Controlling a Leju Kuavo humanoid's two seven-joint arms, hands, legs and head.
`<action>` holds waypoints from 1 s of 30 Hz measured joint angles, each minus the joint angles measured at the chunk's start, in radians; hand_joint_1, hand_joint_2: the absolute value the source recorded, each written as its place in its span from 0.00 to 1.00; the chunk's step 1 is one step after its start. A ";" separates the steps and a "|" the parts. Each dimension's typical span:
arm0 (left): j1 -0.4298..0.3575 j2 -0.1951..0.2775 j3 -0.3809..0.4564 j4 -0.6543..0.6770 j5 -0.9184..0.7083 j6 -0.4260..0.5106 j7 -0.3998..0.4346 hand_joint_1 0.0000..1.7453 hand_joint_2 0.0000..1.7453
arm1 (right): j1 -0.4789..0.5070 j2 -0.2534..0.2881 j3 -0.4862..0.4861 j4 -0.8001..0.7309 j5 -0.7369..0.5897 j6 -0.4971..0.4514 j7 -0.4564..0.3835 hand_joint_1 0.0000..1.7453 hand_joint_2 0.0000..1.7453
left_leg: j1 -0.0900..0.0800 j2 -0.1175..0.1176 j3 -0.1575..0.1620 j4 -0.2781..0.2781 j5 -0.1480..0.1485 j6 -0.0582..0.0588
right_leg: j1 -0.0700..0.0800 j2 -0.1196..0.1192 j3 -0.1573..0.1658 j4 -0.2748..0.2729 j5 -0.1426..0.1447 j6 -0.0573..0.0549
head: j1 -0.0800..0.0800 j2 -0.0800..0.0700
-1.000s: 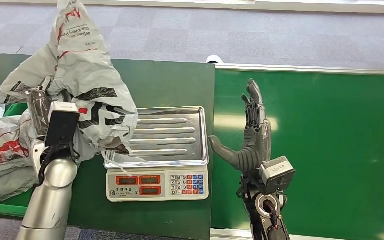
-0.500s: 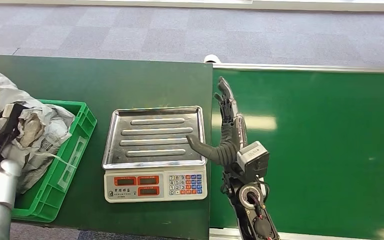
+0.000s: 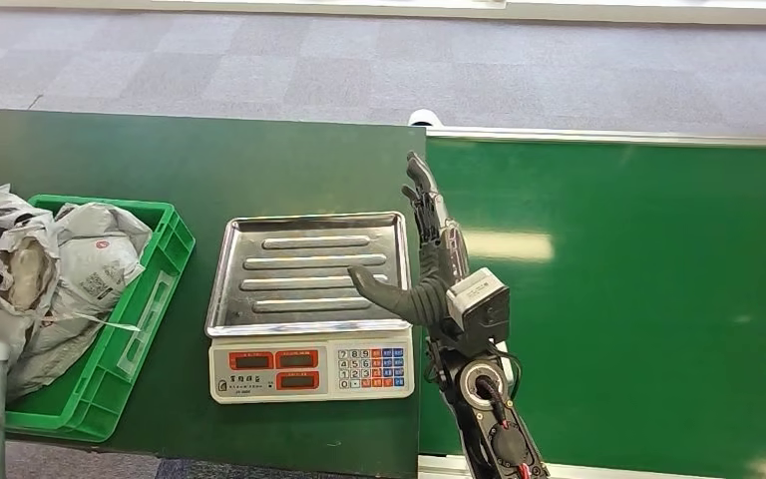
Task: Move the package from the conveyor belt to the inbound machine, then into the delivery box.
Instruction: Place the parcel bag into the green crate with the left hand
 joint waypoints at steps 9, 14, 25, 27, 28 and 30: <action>0.120 -0.127 -0.002 -0.333 0.624 -0.120 -0.280 0.00 1.00 | 0.002 -0.009 -0.009 0.024 0.002 0.009 -0.001 0.00 1.00 | 0.000 0.001 0.000 0.000 0.000 0.000 | 0.000 0.000 -0.001 0.000 0.000 0.000 | 0.000 0.000; 0.223 -0.204 -0.059 -0.596 0.756 -0.075 -0.342 0.00 1.00 | 0.007 -0.026 -0.038 0.041 0.000 0.015 -0.009 0.00 1.00 | 0.000 0.001 -0.001 0.000 -0.001 0.000 | 0.000 0.000 -0.001 -0.001 0.000 0.000 | 0.000 0.000; 0.450 -0.359 -0.297 -1.001 0.940 -0.078 -0.521 0.00 1.00 | 0.075 -0.093 -0.139 0.058 -0.014 0.018 0.003 0.00 1.00 | -0.001 0.000 -0.002 0.000 -0.002 0.000 | -0.001 -0.001 -0.001 -0.002 0.000 0.001 | 0.000 0.000; 0.484 -0.374 -0.366 -1.033 0.972 -0.124 -0.525 0.00 1.00 | 0.090 -0.107 -0.166 0.058 0.000 0.012 0.018 0.00 1.00 | -0.001 -0.001 -0.001 0.000 -0.002 0.000 | -0.001 -0.001 -0.001 -0.002 0.000 0.001 | 0.000 0.000; 0.498 -0.380 -0.403 -1.042 0.982 -0.147 -0.527 0.00 1.00 | 0.097 -0.114 -0.180 0.058 0.006 0.009 0.026 0.00 1.00 | -0.001 -0.001 -0.002 0.001 -0.002 0.001 | -0.001 -0.001 -0.001 -0.002 0.000 0.001 | 0.000 0.000; 0.518 -0.390 -0.471 -1.051 0.985 -0.185 -0.530 0.00 1.00 | 0.109 -0.127 -0.208 0.057 0.013 0.002 0.035 0.00 1.00 | -0.001 -0.002 -0.002 0.001 -0.002 0.001 | -0.001 -0.002 -0.001 -0.002 0.000 0.001 | 0.000 0.000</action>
